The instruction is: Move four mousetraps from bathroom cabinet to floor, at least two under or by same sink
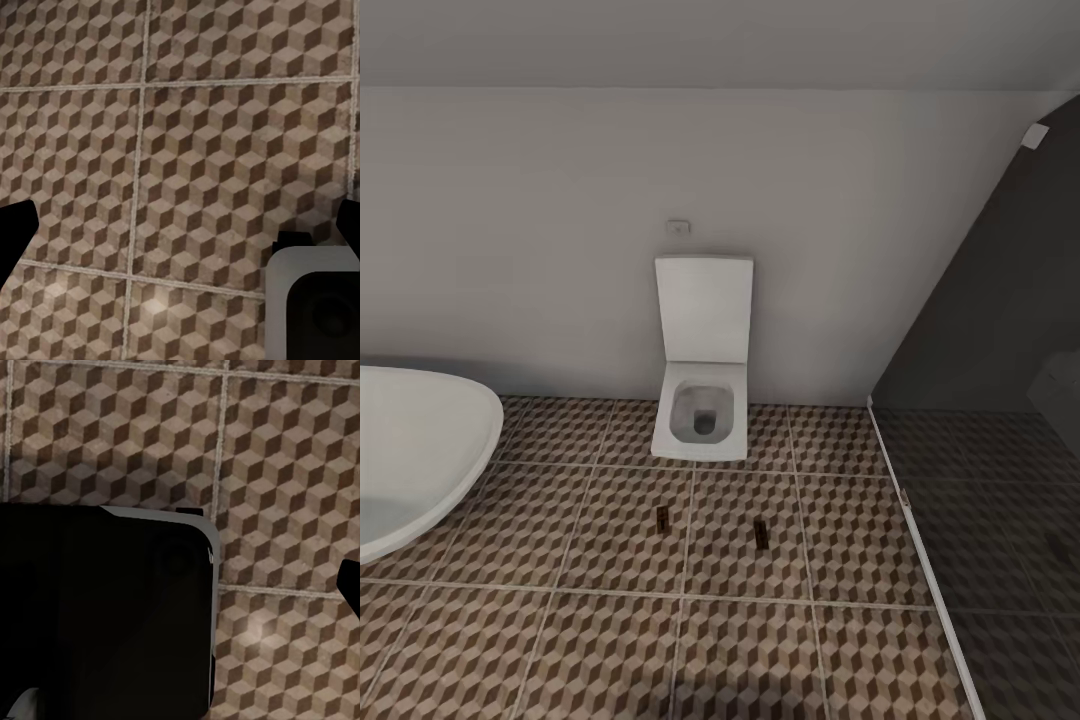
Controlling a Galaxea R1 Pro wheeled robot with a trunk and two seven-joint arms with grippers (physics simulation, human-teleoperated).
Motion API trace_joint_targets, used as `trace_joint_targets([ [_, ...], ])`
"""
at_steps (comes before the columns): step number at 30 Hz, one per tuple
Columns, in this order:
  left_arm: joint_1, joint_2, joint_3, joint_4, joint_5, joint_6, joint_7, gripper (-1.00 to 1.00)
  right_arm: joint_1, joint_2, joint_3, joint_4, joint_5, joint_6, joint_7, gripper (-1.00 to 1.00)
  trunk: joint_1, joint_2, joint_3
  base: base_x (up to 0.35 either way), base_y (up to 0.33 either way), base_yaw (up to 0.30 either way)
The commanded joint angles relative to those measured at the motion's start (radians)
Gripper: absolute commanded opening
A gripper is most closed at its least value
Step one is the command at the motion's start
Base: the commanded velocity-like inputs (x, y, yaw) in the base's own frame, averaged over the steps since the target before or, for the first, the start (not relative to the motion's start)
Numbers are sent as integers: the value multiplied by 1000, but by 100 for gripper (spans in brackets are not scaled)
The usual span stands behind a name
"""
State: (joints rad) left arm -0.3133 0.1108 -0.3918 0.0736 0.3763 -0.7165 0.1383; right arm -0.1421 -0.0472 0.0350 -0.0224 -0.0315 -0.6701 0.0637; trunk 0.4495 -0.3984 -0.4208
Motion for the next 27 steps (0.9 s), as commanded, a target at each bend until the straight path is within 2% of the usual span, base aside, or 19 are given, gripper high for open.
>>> trace_joint_targets([
  [1, -1, -1, -9, 3, 3, -4, 4, 100, -1, 0, 3, 1, -4, -3, 4, 100, 0, -2, -1, 0, 0, 0],
  [27, -1, 0, -9, 3, 3, -4, 4, 100, -1, 0, 3, 1, -4, -3, 4, 100, 0, -2, -1, 0, 0, 0],
])
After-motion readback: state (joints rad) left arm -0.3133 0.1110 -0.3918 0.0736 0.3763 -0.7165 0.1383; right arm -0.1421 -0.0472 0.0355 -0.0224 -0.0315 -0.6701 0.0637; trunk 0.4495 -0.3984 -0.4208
